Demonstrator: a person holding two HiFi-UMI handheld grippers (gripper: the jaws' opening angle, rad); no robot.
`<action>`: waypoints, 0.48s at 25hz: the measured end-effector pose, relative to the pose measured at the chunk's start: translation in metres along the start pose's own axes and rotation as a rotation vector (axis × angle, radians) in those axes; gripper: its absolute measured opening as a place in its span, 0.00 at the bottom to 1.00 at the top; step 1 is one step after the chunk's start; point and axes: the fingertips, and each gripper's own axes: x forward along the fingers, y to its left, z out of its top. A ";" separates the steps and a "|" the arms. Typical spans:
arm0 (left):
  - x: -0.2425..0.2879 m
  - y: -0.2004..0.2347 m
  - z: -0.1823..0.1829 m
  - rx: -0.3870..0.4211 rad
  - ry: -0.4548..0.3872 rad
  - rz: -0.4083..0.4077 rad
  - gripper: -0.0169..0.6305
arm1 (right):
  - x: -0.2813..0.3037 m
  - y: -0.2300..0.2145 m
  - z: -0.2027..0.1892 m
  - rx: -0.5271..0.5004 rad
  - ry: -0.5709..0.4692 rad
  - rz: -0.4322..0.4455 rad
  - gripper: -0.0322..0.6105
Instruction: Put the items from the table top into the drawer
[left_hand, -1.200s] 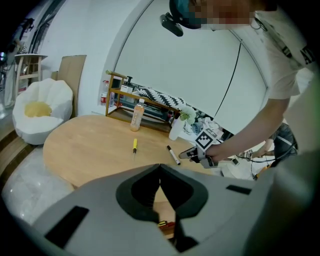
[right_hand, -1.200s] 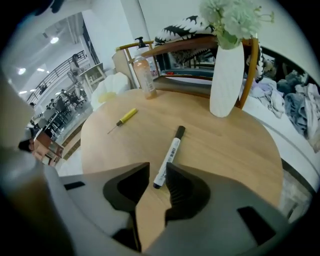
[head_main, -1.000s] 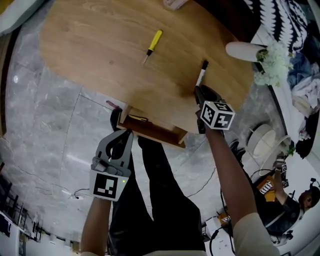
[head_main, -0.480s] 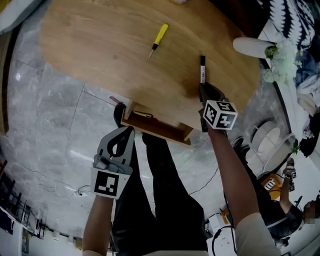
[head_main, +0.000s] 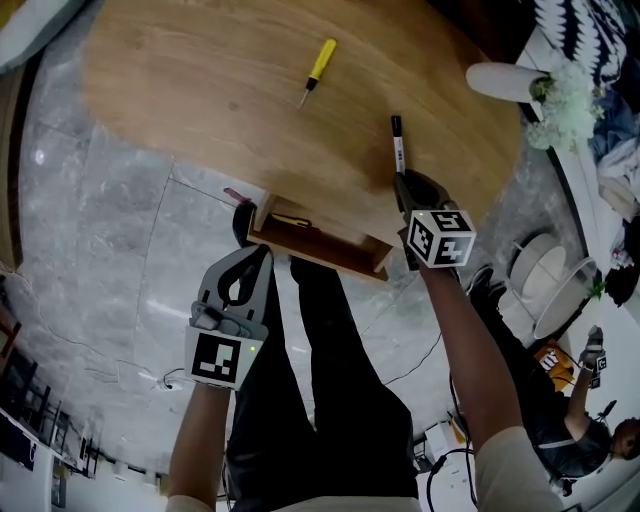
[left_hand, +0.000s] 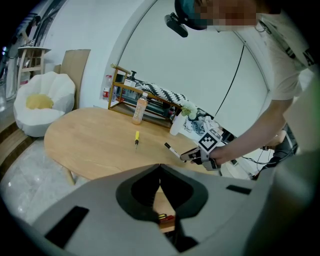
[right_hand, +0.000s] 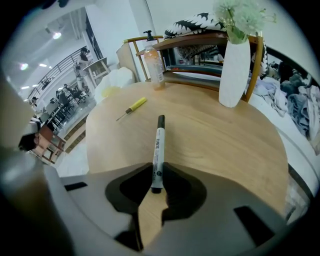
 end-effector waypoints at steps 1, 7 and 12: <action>-0.001 0.000 -0.001 0.003 0.002 -0.001 0.06 | -0.002 0.004 -0.002 -0.008 0.002 0.007 0.18; -0.005 0.003 -0.009 0.022 0.012 -0.005 0.06 | -0.011 0.027 -0.017 -0.052 0.015 0.055 0.18; -0.008 0.004 -0.016 0.039 0.011 -0.011 0.06 | -0.016 0.051 -0.039 -0.099 0.045 0.099 0.18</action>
